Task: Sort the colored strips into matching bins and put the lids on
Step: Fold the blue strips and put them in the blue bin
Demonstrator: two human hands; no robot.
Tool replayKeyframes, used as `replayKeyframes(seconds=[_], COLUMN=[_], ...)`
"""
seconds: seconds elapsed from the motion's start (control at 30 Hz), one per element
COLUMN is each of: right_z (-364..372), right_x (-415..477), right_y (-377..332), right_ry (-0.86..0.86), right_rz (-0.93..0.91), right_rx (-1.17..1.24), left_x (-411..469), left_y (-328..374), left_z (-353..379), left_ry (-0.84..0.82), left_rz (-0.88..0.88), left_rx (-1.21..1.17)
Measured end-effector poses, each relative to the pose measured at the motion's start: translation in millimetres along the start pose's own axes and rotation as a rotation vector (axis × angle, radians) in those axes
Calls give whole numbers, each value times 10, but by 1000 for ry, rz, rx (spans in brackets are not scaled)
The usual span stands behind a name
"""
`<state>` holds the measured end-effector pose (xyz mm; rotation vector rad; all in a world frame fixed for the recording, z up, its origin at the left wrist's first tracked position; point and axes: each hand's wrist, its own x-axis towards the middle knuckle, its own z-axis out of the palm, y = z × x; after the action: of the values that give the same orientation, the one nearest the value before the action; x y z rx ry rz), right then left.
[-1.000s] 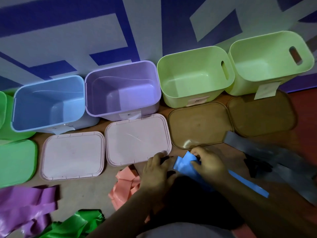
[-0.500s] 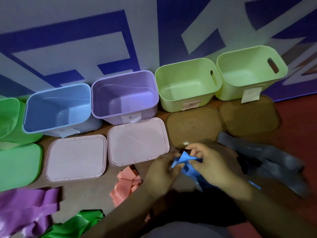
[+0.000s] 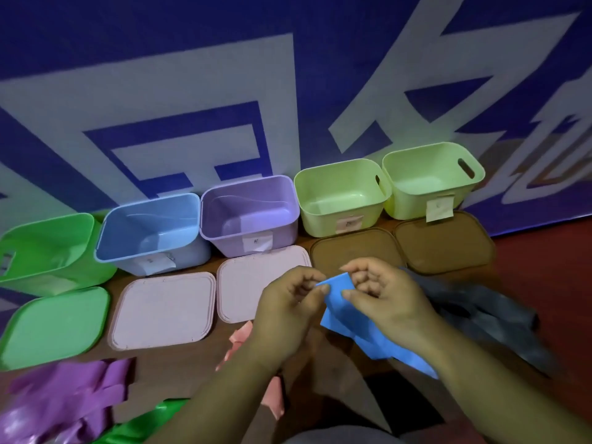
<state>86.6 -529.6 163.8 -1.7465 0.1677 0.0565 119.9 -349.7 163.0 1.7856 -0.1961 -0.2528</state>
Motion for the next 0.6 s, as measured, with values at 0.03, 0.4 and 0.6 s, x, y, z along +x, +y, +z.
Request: replayKeyframes(seconds=[0.03, 0.4, 0.6], right_z=[26, 283, 421], right_x=[-13, -143, -121], right_y=[-66, -597, -497], right_ry=[1, -30, -72], right_rz=[-16, -151, -81], right_rx=[23, 71, 98], left_x=[-25, -288, -335], left_y=[60, 486, 344], left_z=[-41, -409, -532], left_ry=[18, 106, 127], left_rz=[13, 115, 47], left_rx=[0, -88, -72])
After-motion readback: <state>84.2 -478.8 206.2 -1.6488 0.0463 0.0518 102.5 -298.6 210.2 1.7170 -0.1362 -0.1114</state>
